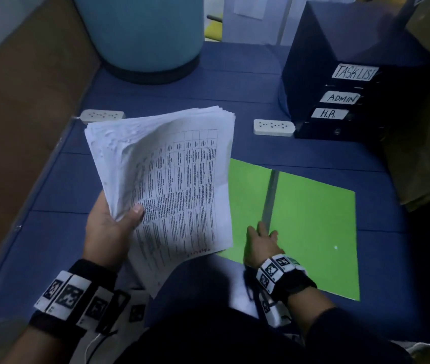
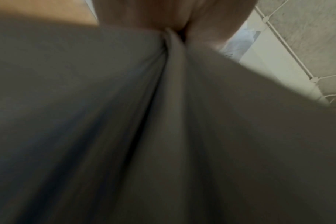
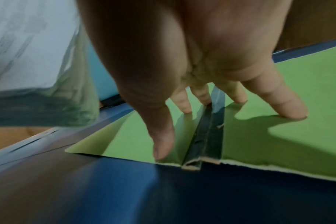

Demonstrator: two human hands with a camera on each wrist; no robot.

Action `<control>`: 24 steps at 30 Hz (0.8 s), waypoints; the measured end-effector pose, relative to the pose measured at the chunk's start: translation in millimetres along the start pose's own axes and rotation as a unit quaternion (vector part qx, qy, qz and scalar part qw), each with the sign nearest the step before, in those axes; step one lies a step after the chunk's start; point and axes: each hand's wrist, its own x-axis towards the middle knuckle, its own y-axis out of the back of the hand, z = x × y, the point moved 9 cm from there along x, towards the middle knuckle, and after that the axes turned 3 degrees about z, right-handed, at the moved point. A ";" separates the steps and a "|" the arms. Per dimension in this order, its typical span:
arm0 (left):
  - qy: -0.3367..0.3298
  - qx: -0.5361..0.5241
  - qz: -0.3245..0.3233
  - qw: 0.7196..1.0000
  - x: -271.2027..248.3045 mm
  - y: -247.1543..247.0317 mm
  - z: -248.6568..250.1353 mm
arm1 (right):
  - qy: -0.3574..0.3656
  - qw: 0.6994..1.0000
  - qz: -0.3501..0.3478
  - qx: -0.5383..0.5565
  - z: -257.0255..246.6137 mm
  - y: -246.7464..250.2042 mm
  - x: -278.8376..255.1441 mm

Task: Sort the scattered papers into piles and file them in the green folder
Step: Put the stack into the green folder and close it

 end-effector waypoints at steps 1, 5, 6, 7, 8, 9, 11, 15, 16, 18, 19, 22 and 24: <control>-0.002 -0.005 0.001 1.000 1.0 4.5 4.1 | 0.010 1.000 -0.004 -0.010 -14.4 -6.6 1.7; -0.009 -0.022 -0.006 1.000 8.8 26.8 17.4 | 0.016 0.999 -0.013 -0.024 -58.8 -23.2 6.4; -0.007 -0.024 -0.014 1.000 12.0 32.2 18.4 | 0.011 1.000 -0.009 -0.019 -65.1 -21.6 5.3; -0.004 -0.025 -0.021 0.999 15.4 36.9 18.2 | 0.006 1.000 0.000 -0.009 -68.2 -17.6 3.5; -0.001 -0.026 -0.029 0.999 18.2 40.7 17.6 | 0.003 1.000 0.019 0.011 -68.7 -8.9 0.3; 0.002 -0.026 -0.038 0.999 20.6 43.6 17.2 | 0.003 0.998 0.049 0.048 -68.2 3.9 -3.8; 0.002 -0.023 -0.054 0.998 24.7 45.7 18.0 | 0.011 0.973 0.131 0.188 -64.1 40.1 -14.9; -0.008 -0.010 -0.100 0.995 24.9 20.4 22.6 | 0.085 0.860 0.193 0.465 -65.3 100.9 -48.7; -0.008 -0.004 -0.118 0.993 21.9 8.6 24.1 | 0.104 0.851 0.169 0.487 -70.4 104.2 -53.1; -0.004 0.000 -0.172 0.985 11.0 -21.6 31.2 | 0.113 0.834 0.139 0.522 -69.0 106.0 -58.1; 0.000 -0.001 -0.201 0.980 4.7 -36.9 35.1 | 0.111 0.814 0.137 0.553 -60.9 108.4 -59.6; 0.027 -0.040 -0.271 0.961 -10.5 -79.9 45.1 | 0.108 0.726 0.109 0.671 -29.0 117.9 -72.5; 0.055 -0.057 -0.293 0.953 -13.1 -106.0 42.7 | 0.105 0.700 0.104 0.698 -2.4 121.0 -83.4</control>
